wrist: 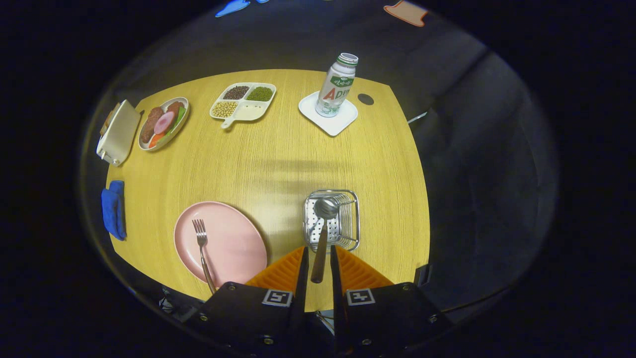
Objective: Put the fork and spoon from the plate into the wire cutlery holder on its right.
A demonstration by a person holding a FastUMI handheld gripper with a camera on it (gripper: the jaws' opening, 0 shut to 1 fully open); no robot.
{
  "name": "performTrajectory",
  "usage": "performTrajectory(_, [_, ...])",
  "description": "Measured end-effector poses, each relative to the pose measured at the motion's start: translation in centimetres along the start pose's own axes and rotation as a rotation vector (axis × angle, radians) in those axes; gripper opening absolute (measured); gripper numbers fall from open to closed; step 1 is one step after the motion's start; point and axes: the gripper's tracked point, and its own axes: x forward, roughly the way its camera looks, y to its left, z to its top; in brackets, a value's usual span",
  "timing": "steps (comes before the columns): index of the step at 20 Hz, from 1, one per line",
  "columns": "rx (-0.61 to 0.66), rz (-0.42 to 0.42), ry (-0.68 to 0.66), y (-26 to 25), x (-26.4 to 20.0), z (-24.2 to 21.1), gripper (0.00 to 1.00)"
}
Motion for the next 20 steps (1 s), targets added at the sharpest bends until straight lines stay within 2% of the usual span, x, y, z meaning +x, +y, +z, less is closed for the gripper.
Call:
performTrajectory(13, [0.014,-0.013,-0.124,5.1,-5.1,0.1,0.25])
performTrajectory(16, [0.054,0.014,-0.2,7.0,-6.3,0.2,0.25])
performTrajectory(20, [0.033,0.039,-0.193,10.0,-6.1,-1.4,0.25])
